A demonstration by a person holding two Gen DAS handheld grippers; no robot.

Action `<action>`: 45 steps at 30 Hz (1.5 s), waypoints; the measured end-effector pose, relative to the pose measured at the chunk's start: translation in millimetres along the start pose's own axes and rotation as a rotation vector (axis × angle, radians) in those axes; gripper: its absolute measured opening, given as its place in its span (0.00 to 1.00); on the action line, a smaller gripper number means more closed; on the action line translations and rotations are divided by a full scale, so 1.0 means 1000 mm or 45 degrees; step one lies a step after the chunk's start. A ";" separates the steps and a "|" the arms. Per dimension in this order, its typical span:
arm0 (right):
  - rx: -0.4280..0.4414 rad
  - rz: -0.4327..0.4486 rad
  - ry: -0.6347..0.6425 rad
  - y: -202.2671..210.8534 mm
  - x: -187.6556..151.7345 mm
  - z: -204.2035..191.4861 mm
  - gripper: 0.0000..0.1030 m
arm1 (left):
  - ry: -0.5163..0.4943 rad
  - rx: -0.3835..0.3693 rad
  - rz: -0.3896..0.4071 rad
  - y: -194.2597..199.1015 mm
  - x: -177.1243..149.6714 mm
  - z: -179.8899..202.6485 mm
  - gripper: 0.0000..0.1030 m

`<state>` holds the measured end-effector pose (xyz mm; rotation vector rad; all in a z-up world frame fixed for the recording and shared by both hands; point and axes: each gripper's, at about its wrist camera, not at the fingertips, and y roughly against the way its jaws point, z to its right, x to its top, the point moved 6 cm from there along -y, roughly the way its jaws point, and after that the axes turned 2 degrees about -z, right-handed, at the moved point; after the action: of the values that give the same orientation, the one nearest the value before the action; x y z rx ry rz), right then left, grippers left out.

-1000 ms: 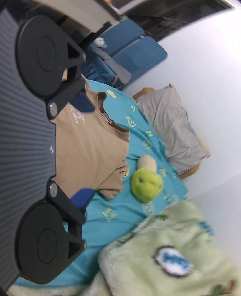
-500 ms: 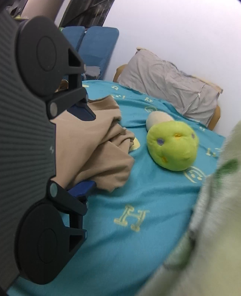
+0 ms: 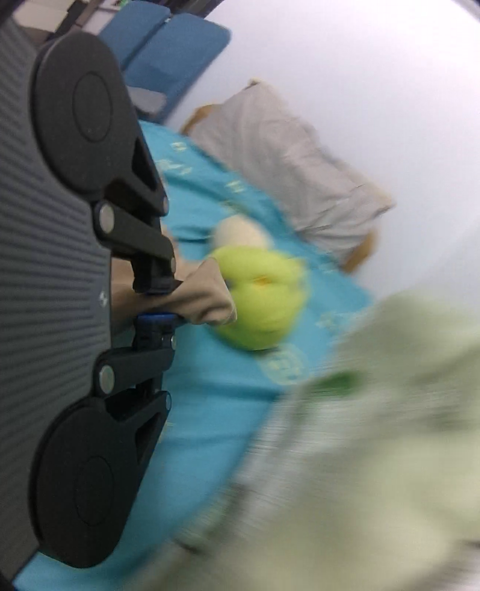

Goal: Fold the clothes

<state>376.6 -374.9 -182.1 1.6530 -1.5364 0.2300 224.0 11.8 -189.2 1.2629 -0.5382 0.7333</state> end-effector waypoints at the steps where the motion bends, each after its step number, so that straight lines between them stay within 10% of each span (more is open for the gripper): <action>1: -0.001 0.033 0.031 0.008 0.004 -0.002 0.13 | -0.004 0.002 -0.001 0.000 0.000 0.000 1.00; 9: 0.087 -0.182 -0.263 0.008 -0.020 0.036 0.17 | 0.014 0.009 -0.011 0.003 -0.001 -0.003 1.00; 11: 0.058 -0.201 -0.270 0.005 -0.027 0.039 0.38 | 0.024 0.011 -0.012 0.003 0.000 -0.005 1.00; 13: 0.035 -0.207 -0.283 0.004 -0.032 0.041 0.81 | 0.030 0.011 -0.015 0.003 0.000 -0.005 1.00; 23: 0.262 -0.271 -0.474 -0.036 -0.034 0.038 0.84 | 0.027 -0.018 -0.047 -0.007 -0.005 -0.003 1.00; 29: 0.172 -0.261 -0.409 -0.060 -0.033 0.032 0.84 | 0.018 -0.022 -0.054 -0.013 -0.007 -0.001 1.00; 33: 0.083 -0.150 -0.242 -0.066 -0.028 0.035 0.73 | 0.022 -0.022 -0.039 -0.013 -0.004 -0.001 1.00; 37: 0.002 -0.145 0.031 -0.076 -0.013 0.010 0.10 | 0.047 -0.017 -0.015 -0.011 0.003 -0.005 1.00; 45: -0.108 0.136 0.328 -0.020 0.032 -0.047 0.04 | 0.139 -0.008 0.016 -0.004 0.016 -0.017 1.00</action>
<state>420.7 -368.8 -140.9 1.4168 -1.4192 0.4132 237.6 30.6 -184.0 1.2073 -0.4592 0.8054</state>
